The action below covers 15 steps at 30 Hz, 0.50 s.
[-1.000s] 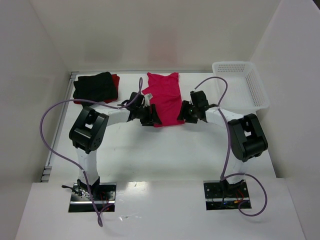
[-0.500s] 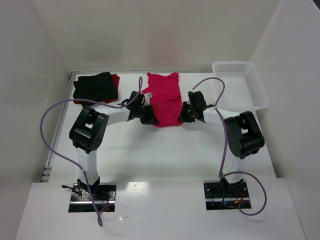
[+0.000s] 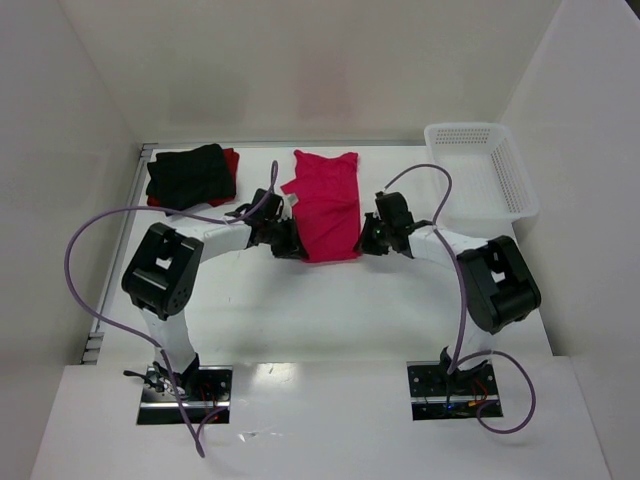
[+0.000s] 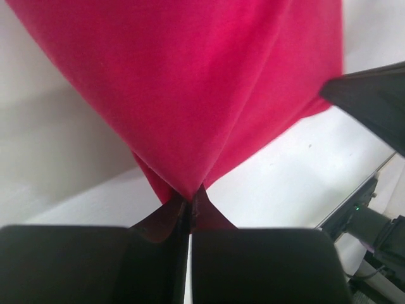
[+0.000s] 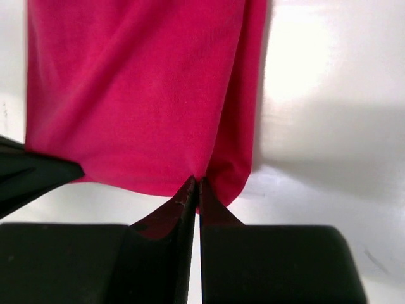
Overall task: Fold and stack the t-shirts
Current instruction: Fold the folded rectangular tshirt in 1/3 of the way
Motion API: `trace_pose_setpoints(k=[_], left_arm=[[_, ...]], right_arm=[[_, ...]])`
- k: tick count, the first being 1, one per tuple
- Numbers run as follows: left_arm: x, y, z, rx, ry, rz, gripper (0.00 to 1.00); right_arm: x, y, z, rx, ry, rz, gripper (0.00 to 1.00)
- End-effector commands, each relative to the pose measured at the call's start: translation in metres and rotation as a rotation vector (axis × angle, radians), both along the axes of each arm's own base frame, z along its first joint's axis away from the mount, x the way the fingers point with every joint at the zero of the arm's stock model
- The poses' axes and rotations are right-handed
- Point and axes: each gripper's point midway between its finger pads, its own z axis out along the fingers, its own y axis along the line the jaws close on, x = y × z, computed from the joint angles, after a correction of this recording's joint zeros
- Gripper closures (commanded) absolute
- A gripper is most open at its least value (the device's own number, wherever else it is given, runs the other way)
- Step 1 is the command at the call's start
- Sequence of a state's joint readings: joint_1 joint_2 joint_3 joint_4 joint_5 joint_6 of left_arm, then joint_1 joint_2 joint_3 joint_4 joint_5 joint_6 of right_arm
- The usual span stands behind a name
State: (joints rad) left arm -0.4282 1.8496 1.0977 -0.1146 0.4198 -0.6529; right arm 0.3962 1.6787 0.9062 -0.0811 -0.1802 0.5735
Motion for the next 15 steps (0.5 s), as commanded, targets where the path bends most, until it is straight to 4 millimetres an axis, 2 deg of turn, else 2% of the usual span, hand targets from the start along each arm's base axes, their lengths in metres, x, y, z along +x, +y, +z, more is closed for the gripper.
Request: trace_pose_setpoints(k=[1,3,4,8,11,13,15], left_arm=[[-0.015,0.012,0.008,0.051,0.002,-0.016,1.00],[-0.030,0.021,0.004,0.085,0.037,-0.018,1.00],[-0.035,0.023,0.003,0.088,0.046,-0.018,1.00],[-0.055,0.033,0.008,0.100,0.072,-0.019,1.00],[-0.067,0.043,0.006,0.145,0.102,-0.025,1.00],[-0.074,0.046,0.006,0.154,0.113,-0.033,1.00],[-0.082,0.048,0.005,0.154,0.133,-0.039,1.00]], right_arm=[[-0.004,0.001,0.027,0.035,-0.072,-0.025,0.93],[-0.013,0.001,0.029,0.039,-0.063,-0.024,0.93],[-0.016,0.004,0.037,0.051,-0.073,-0.021,0.93],[-0.031,0.005,0.042,0.061,-0.065,-0.026,0.93],[-0.041,0.015,0.048,0.082,-0.055,-0.007,0.93],[-0.054,0.019,0.041,0.066,-0.023,0.019,0.93],[-0.060,0.022,0.041,0.067,-0.010,0.026,0.92]])
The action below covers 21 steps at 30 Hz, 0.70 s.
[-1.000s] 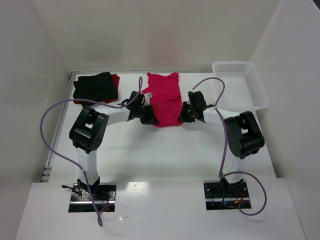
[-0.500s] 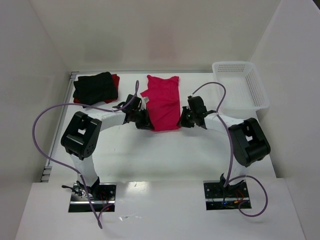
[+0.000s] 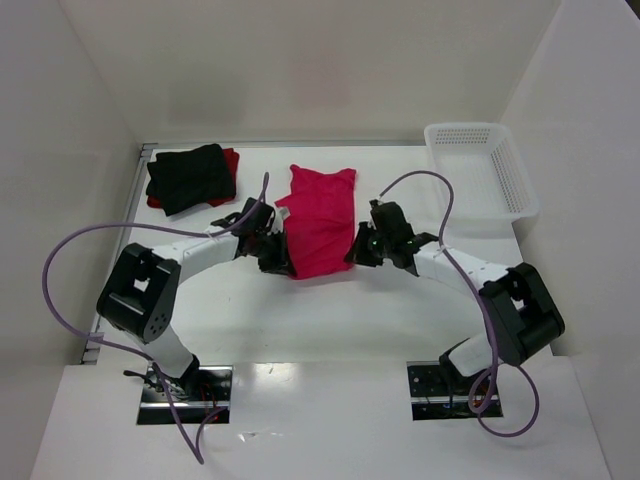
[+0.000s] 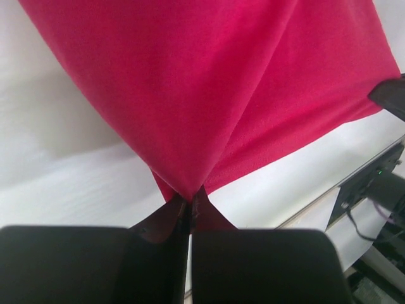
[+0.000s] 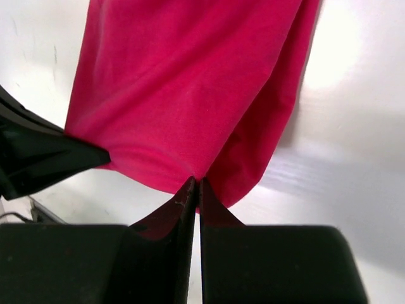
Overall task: Fold and stack the t-shirts
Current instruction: Fold the folded rectangular tshirt in 1/3 of the way
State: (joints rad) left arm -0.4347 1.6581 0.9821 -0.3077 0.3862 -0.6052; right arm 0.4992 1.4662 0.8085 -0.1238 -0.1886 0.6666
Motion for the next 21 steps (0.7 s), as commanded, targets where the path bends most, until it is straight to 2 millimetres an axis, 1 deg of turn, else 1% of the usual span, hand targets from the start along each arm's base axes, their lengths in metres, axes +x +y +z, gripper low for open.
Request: trace_pose_setpoints(k=[1,2,3,4,5,6,7,8,9,10,11,12,13,15,16,17,18,19,20,21], left_arm=[[-0.029,0.017,-0.009,0.060,0.076,-0.028,1.00],[-0.033,0.018,-0.009,0.058,0.092,-0.032,0.98],[-0.036,0.019,-0.007,0.063,0.092,-0.041,0.95],[-0.039,0.018,-0.006,0.056,0.107,-0.047,0.89],[-0.042,0.020,-0.002,0.056,0.107,-0.047,0.84],[-0.041,0.019,0.004,0.052,0.089,-0.055,0.79],[-0.039,0.019,0.011,0.047,0.077,-0.055,0.73],[-0.038,0.020,0.021,0.048,0.055,-0.050,0.66],[-0.031,0.017,0.035,0.036,0.017,-0.057,0.55],[-0.026,0.017,0.044,0.035,-0.008,-0.052,0.48],[-0.020,0.014,0.059,0.020,-0.056,-0.059,0.43],[-0.012,0.015,0.066,0.011,-0.077,-0.047,0.38],[0.000,0.010,0.086,-0.014,-0.137,-0.045,0.31],[0.018,0.012,0.098,-0.017,-0.208,-0.024,0.25],[0.033,0.015,0.100,-0.024,-0.231,0.001,0.24],[0.043,0.016,0.092,-0.017,-0.219,0.013,0.24],[0.054,0.016,0.093,-0.022,-0.234,0.023,0.24],[0.065,0.019,0.087,-0.023,-0.242,0.039,0.24],[0.071,0.013,0.076,-0.033,-0.217,0.026,0.24],[0.079,0.013,0.073,-0.042,-0.219,0.031,0.25]], right_arm=[[-0.018,-0.001,0.001,-0.021,0.031,0.004,0.92],[-0.023,0.000,-0.004,-0.024,0.058,0.015,0.89],[-0.024,-0.001,-0.003,-0.028,0.065,0.015,0.86],[-0.030,0.001,-0.005,-0.030,0.083,0.031,0.83],[-0.033,0.000,-0.005,-0.041,0.101,0.031,0.78],[-0.030,-0.002,-0.002,-0.054,0.090,0.028,0.65],[-0.027,-0.003,0.004,-0.056,0.075,0.019,0.56],[-0.025,-0.004,0.009,-0.058,0.059,0.010,0.49],[-0.018,-0.005,0.021,-0.065,0.022,0.000,0.39],[-0.014,-0.004,0.033,-0.052,-0.013,-0.007,0.32],[-0.011,-0.003,0.041,-0.047,-0.037,0.000,0.29],[-0.001,0.001,0.053,-0.027,-0.082,-0.008,0.28],[0.002,0.003,0.056,-0.017,-0.098,-0.009,0.27],[0.015,0.012,0.073,0.016,-0.156,0.003,0.27],[0.019,0.016,0.074,0.024,-0.159,0.009,0.31],[0.026,0.020,0.067,0.014,-0.142,0.010,0.36],[0.031,0.025,0.066,0.014,-0.150,0.028,0.39],[0.036,0.028,0.063,0.013,-0.149,0.028,0.41],[0.046,0.034,0.055,0.001,-0.144,0.035,0.45],[0.052,0.035,0.051,-0.009,-0.145,0.025,0.45]])
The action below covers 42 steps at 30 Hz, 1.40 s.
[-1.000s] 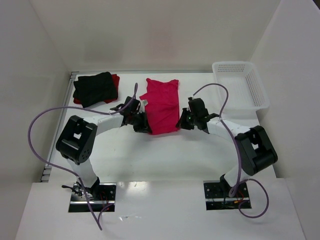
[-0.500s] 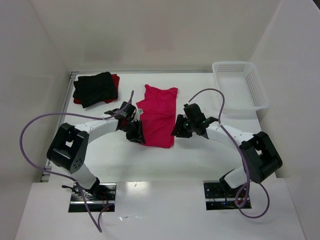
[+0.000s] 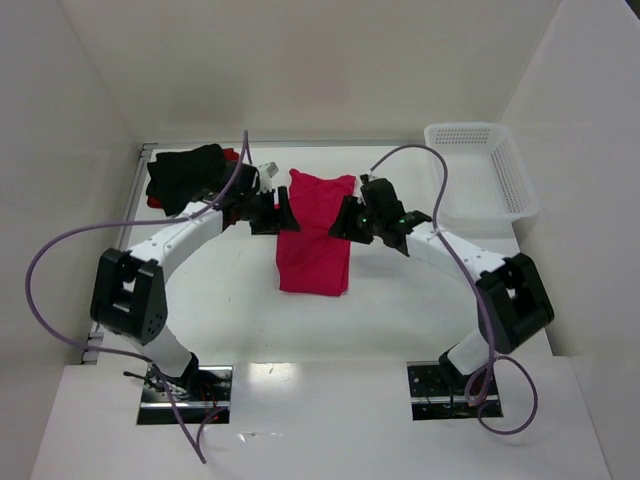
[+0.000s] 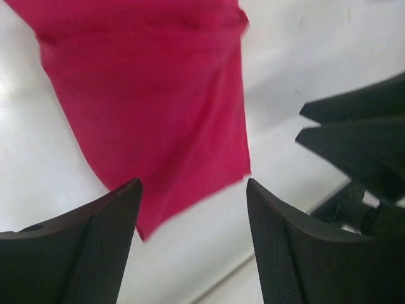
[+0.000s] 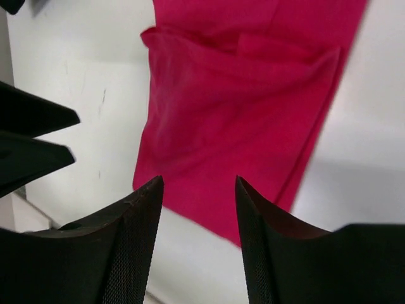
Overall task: Fold and stack the t-shirts
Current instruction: Fold the folded rectangular tshirt in 1/3 of the way
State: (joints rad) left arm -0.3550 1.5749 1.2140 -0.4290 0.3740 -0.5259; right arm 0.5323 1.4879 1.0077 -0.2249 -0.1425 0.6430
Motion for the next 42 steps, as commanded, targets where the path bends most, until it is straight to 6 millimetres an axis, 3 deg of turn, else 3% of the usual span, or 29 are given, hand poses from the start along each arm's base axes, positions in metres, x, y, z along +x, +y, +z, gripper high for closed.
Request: trace_pose_setpoints(k=[1,2,4,5,7,8,9,12,13,14,16,20,25,27,33,37,42], left_arm=[[0.029,-0.007,-0.020,-0.031,-0.002,-0.016,0.27],[0.030,-0.010,-0.032,-0.026,0.019,-0.046,0.28],[0.022,-0.022,-0.033,-0.083,0.043,-0.128,0.32],[0.019,-0.025,-0.031,-0.101,0.040,-0.159,0.34],[0.007,-0.024,-0.036,-0.102,0.061,-0.213,0.39],[-0.002,-0.024,-0.029,-0.116,0.056,-0.240,0.42],[-0.013,-0.021,-0.036,-0.110,0.073,-0.258,0.54],[-0.036,-0.026,-0.036,-0.150,0.101,-0.309,0.73],[-0.039,-0.027,-0.041,-0.164,0.098,-0.319,0.81],[-0.042,-0.032,-0.043,-0.170,0.103,-0.323,0.83],[-0.047,-0.046,-0.040,-0.198,0.098,-0.341,0.85],[-0.063,-0.062,-0.054,-0.203,0.112,-0.336,0.91],[-0.058,-0.055,-0.077,-0.091,0.094,-0.201,1.00],[-0.055,-0.040,-0.094,0.009,0.074,-0.078,1.00],[-0.040,-0.017,-0.117,0.136,0.042,0.105,1.00],[-0.043,-0.020,-0.132,0.150,0.076,0.153,1.00],[-0.050,-0.028,-0.147,0.188,0.090,0.177,1.00]], right_arm=[[0.032,0.018,-0.001,-0.002,-0.074,0.016,0.45],[0.041,0.023,-0.009,-0.008,-0.065,0.017,0.50],[0.054,0.028,-0.013,-0.017,-0.083,0.014,0.54],[0.065,0.034,-0.005,-0.013,-0.109,0.021,0.57],[0.076,0.043,-0.021,-0.025,-0.092,0.039,0.62],[0.088,0.052,-0.010,-0.005,-0.116,0.045,0.66],[0.090,0.057,-0.025,-0.010,-0.081,0.062,0.75],[0.100,0.070,-0.025,0.016,-0.078,0.091,0.86],[0.098,0.072,-0.038,0.009,-0.052,0.100,0.88],[0.102,0.074,-0.036,0.015,-0.062,0.100,0.88],[0.102,0.080,-0.035,0.039,-0.062,0.126,0.89],[0.104,0.080,-0.046,0.017,-0.049,0.126,0.89],[0.104,0.080,-0.056,-0.006,-0.060,0.161,0.89],[0.107,0.081,-0.064,-0.011,-0.049,0.161,0.89],[0.101,0.080,-0.047,0.012,-0.082,0.167,0.90],[0.086,0.085,-0.036,0.065,-0.092,0.235,0.89],[0.082,0.081,-0.061,0.033,-0.069,0.239,0.89]])
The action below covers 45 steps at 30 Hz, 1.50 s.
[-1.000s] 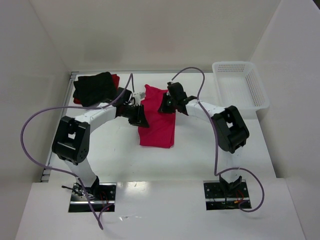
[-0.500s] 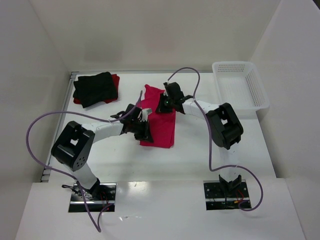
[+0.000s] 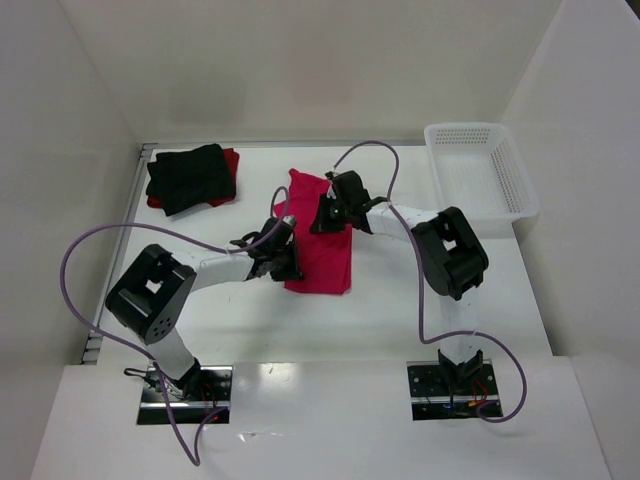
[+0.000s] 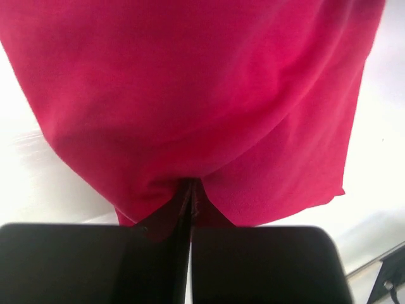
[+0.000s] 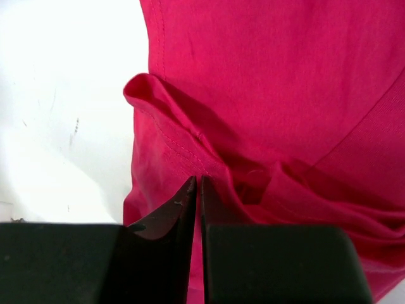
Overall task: Fold and stack the t-shirts
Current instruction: Fold the folded rectangular tshirt in 1/3 of the way
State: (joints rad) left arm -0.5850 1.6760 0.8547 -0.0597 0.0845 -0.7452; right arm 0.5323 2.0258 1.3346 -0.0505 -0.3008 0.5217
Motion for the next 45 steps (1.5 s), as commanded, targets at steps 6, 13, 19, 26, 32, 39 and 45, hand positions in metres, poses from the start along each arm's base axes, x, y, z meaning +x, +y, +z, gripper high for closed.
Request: trace_pose_setpoints(k=[6,13,19,26,32,39,45], left_arm=[[-0.023,-0.014,-0.028,0.027,0.047,0.003,1.00],[-0.050,-0.005,-0.026,0.036,0.105,-0.037,1.00],[-0.074,-0.004,-0.003,-0.002,0.121,-0.109,1.00],[-0.072,-0.004,0.047,-0.034,0.050,-0.139,1.00],[-0.048,0.002,0.100,-0.086,-0.094,-0.100,0.85],[0.013,0.023,0.108,-0.040,-0.215,-0.014,0.53],[0.075,0.027,0.085,-0.023,-0.220,0.012,0.58]], right_arm=[[0.017,0.004,-0.021,-0.048,-0.065,0.018,0.90],[0.037,0.012,-0.030,-0.060,-0.085,0.010,0.92],[0.051,0.010,-0.021,-0.064,-0.118,-0.048,0.93],[0.060,0.011,0.034,-0.035,-0.194,-0.072,0.91],[0.047,0.002,0.104,0.019,-0.273,-0.091,0.78],[0.001,-0.043,0.112,-0.017,-0.253,-0.190,0.72],[-0.044,-0.064,0.071,-0.089,-0.130,-0.193,0.98]])
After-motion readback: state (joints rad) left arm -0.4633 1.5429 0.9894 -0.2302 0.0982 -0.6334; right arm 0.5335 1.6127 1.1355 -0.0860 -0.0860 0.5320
